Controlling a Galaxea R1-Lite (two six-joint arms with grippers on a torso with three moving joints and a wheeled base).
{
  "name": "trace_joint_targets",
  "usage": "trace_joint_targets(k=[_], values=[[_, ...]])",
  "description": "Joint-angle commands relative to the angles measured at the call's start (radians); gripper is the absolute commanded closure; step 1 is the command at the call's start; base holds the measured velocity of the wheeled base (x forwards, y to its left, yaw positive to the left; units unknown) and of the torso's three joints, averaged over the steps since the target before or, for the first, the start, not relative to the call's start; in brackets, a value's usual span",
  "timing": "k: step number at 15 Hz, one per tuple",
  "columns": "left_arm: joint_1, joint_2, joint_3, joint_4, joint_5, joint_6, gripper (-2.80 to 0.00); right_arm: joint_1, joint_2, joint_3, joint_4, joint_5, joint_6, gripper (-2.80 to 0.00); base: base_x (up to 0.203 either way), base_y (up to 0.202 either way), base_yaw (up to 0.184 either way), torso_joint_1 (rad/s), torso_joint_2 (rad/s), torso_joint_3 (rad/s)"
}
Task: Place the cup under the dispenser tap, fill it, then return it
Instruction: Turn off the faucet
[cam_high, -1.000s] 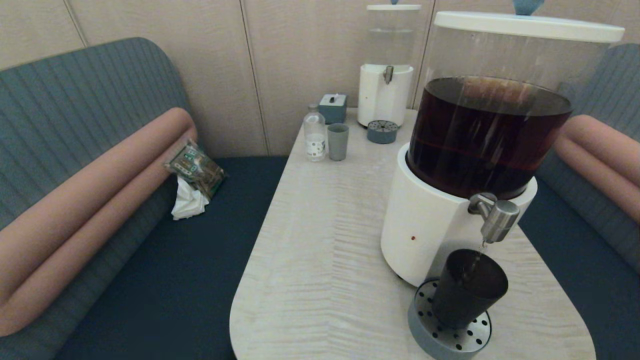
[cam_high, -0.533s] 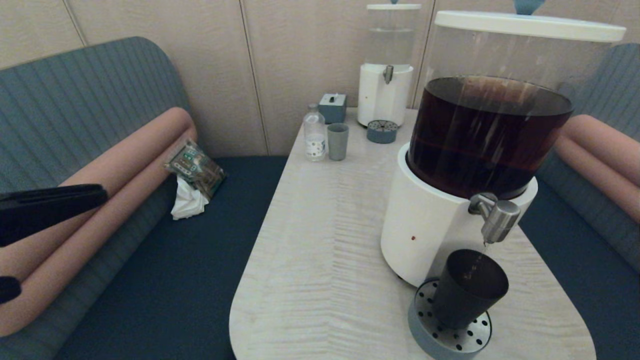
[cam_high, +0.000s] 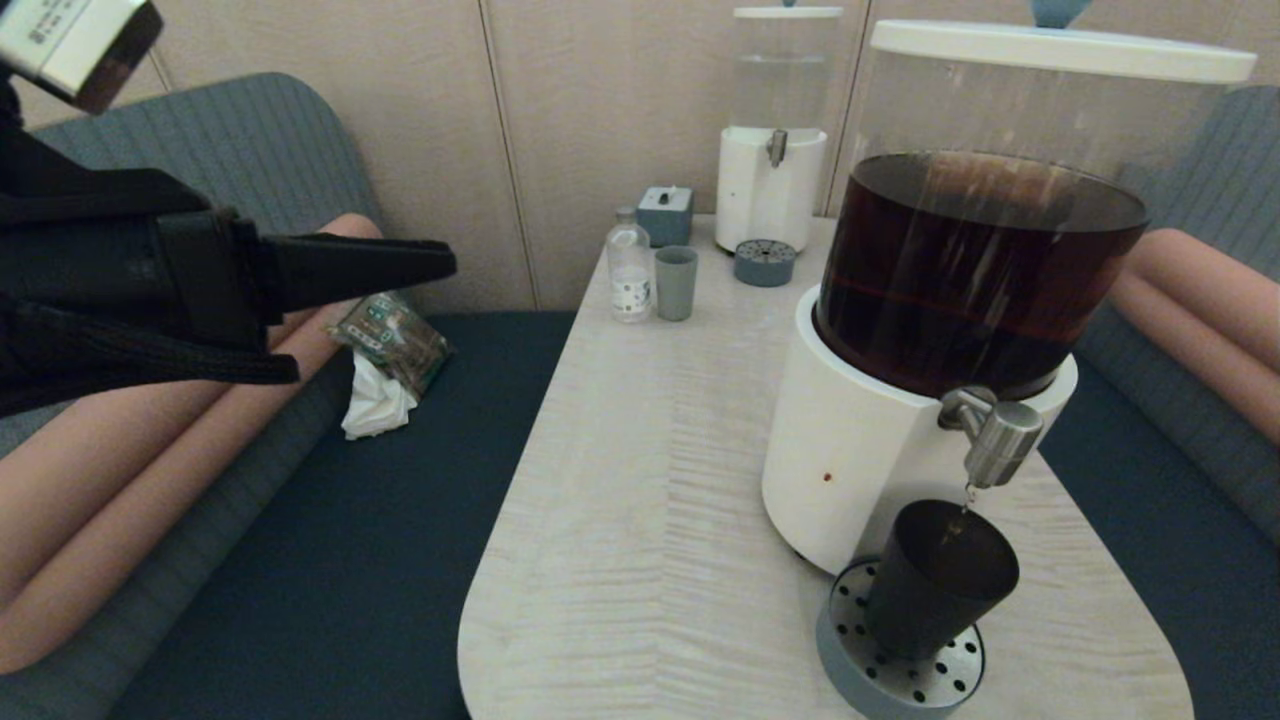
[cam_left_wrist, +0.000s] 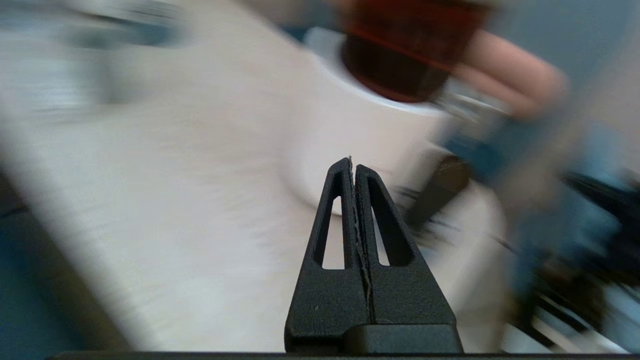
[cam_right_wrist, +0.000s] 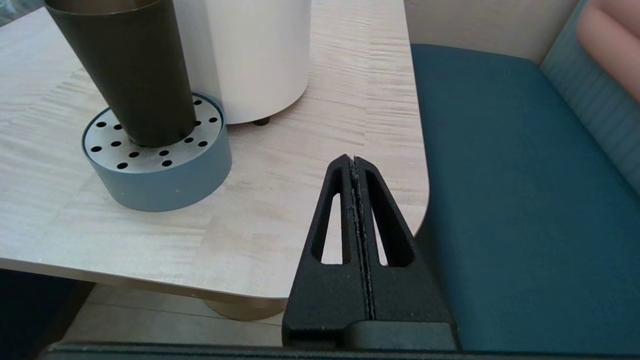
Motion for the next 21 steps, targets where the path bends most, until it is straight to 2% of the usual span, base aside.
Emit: trace_joint_targets(k=[1,4,7,11,15,17,19,21], values=[[-0.086,0.048,-0.001,-0.005,-0.018,0.005,0.00,0.000,0.000,0.011,-0.001,0.001,0.000,0.00,0.000,0.000,0.000,0.000,0.00,0.000],[-0.242,0.114,-0.007,-0.007,-0.021,0.035,0.00,0.000,0.000,0.010,-0.001,0.001,0.000,0.00,0.000,0.000,0.000,0.000,0.00,0.000],[-0.311,0.238,-0.079,-0.006,-0.019,0.058,0.00,0.000,0.000,0.011,-0.001,0.001,0.000,0.00,0.000,0.000,0.000,0.000,0.00,0.000],[-0.439,0.339,-0.149,-0.010,0.032,0.087,0.00,0.000,0.000,0.011,-0.001,0.002,0.000,0.00,0.000,0.000,0.000,0.000,0.00,0.000],[-0.478,0.438,-0.166,-0.078,0.130,0.089,0.00,0.000,0.000,0.011,-0.001,0.001,0.000,0.00,0.000,0.000,0.000,0.000,0.00,0.000],[-0.480,0.456,-0.165,-0.074,0.149,0.117,0.00,0.000,0.000,0.011,-0.001,0.001,0.000,0.00,0.000,0.000,0.000,0.000,0.00,0.000],[-0.484,0.459,-0.189,0.014,0.161,0.169,0.00,0.000,0.000,0.011,-0.001,0.001,0.000,0.00,0.000,0.000,0.000,0.000,0.00,0.000],[-0.486,0.460,-0.276,0.158,0.165,0.203,0.00,0.000,0.000,0.011,-0.001,0.001,0.000,0.00,0.000,0.000,0.000,0.000,0.00,0.000]])
